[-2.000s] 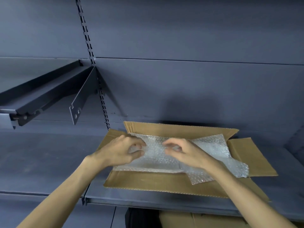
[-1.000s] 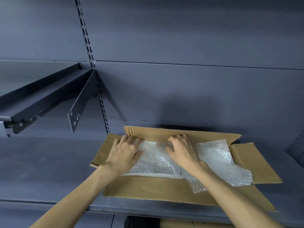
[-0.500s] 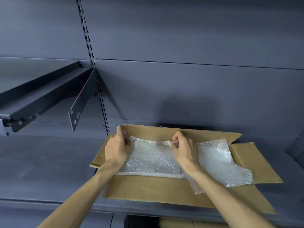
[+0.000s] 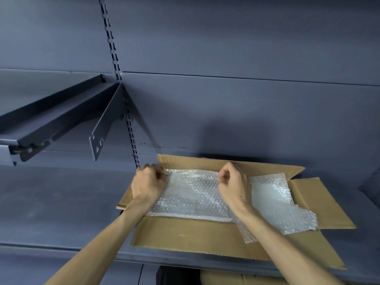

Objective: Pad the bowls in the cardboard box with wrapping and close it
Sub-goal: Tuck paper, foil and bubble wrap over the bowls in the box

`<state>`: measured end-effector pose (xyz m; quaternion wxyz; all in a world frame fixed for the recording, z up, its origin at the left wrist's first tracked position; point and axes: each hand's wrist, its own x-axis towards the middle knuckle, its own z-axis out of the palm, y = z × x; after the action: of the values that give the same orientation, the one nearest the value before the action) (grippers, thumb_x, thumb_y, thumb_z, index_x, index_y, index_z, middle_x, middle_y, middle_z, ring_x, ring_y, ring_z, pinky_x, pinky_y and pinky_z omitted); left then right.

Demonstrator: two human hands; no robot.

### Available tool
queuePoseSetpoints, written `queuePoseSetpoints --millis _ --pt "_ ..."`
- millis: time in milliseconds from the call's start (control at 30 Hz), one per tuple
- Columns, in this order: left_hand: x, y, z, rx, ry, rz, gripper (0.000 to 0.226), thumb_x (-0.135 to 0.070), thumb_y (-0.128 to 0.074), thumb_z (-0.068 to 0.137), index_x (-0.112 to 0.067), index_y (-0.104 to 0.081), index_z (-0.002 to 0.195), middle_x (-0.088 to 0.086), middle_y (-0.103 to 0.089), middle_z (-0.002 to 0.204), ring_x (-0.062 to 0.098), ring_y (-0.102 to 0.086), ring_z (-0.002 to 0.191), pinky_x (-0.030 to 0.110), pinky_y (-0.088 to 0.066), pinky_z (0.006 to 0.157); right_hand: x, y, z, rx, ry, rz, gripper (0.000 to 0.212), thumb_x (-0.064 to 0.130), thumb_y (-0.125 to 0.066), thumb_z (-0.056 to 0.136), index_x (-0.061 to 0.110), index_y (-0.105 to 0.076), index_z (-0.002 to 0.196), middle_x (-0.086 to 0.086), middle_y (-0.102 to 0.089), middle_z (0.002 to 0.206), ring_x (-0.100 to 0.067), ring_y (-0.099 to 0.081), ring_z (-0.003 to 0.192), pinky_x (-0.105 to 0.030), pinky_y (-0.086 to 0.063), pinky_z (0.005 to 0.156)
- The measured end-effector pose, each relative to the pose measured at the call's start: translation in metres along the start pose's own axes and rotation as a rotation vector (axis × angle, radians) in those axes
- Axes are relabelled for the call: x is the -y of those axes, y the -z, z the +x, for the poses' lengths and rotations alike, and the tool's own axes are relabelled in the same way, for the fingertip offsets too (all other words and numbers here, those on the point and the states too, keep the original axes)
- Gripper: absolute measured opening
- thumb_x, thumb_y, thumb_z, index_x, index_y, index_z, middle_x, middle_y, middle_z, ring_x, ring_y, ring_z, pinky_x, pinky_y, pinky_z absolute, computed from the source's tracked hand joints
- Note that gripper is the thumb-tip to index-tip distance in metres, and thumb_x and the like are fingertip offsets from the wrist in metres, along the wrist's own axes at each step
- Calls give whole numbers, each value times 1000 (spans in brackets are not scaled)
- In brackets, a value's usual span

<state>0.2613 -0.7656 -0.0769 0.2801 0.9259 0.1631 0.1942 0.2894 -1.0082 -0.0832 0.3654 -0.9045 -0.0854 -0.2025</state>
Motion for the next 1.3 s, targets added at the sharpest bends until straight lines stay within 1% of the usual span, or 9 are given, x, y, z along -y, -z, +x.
queuePoseSetpoints --millis 233,500,700,933,1000,1067,1133,1200,1300 --pt "8 -2 2 -15 36 -114 8 -24 -61 98 -24 -61 90 -1 -65 80 21 -61 72 32 -47 55 -6 -3 1 -29 20 44 31 -6 -67 82 22 -54 79 9 -60 84 -8 -60 71 -37 -55 65" --pt "10 -3 6 -44 57 -205 10 -24 -68 94 -28 -64 86 -1 -65 84 17 -61 71 28 -40 57 -5 -1 0 -60 69 8 23 -6 -69 84 14 -59 81 3 -62 86 -17 -62 70 -44 -56 65" --pt "13 -2 5 -106 -51 -253 11 -30 -70 95 -25 -65 87 -5 -55 77 10 -54 69 25 -37 56 -2 0 -2 -101 53 31 24 -2 -73 83 17 -58 81 6 -61 87 -7 -62 70 -35 -57 64" --pt "8 1 8 -37 53 -265 16 -35 -70 94 -23 -60 98 0 -66 83 23 -63 77 40 -53 68 -6 -2 1 -15 -5 20 24 -9 -68 85 14 -60 81 1 -62 90 -16 -63 75 -41 -57 70" --pt "4 4 2 -95 -23 -225 20 -31 -71 92 -22 -55 99 -3 -64 91 21 -61 83 40 -51 69 -6 -1 1 18 -8 16 23 -6 -68 86 15 -60 82 1 -62 91 -17 -64 76 -43 -57 71" --pt "-1 9 -5 -150 -246 -107 19 -22 -71 88 -22 -55 96 -7 -61 96 18 -56 85 39 -50 68 -4 1 0 33 14 -40 19 4 -70 87 19 -59 88 4 -61 94 -17 -65 77 -44 -57 70" --pt "-5 16 -8 -5 -493 -50 17 -25 -72 88 -23 -61 101 -10 -61 99 13 -56 91 39 -53 73 1 6 0 23 71 -121 17 16 -72 86 23 -59 95 7 -59 99 -16 -65 80 -42 -57 69" --pt "-9 22 -8 333 -602 -39 28 -40 -71 91 -28 -65 115 -16 -60 114 6 -52 112 35 -50 96 6 13 4 66 189 -96 16 19 -70 86 22 -63 100 7 -57 104 -16 -63 91 -41 -55 78" --pt "-16 28 -6 719 -607 14 59 -57 -71 86 -38 -52 139 -21 -49 141 0 -38 132 26 -32 110 17 22 14 484 349 -85 37 31 -70 90 25 -64 126 11 -53 122 -10 -53 117 -39 -47 101"
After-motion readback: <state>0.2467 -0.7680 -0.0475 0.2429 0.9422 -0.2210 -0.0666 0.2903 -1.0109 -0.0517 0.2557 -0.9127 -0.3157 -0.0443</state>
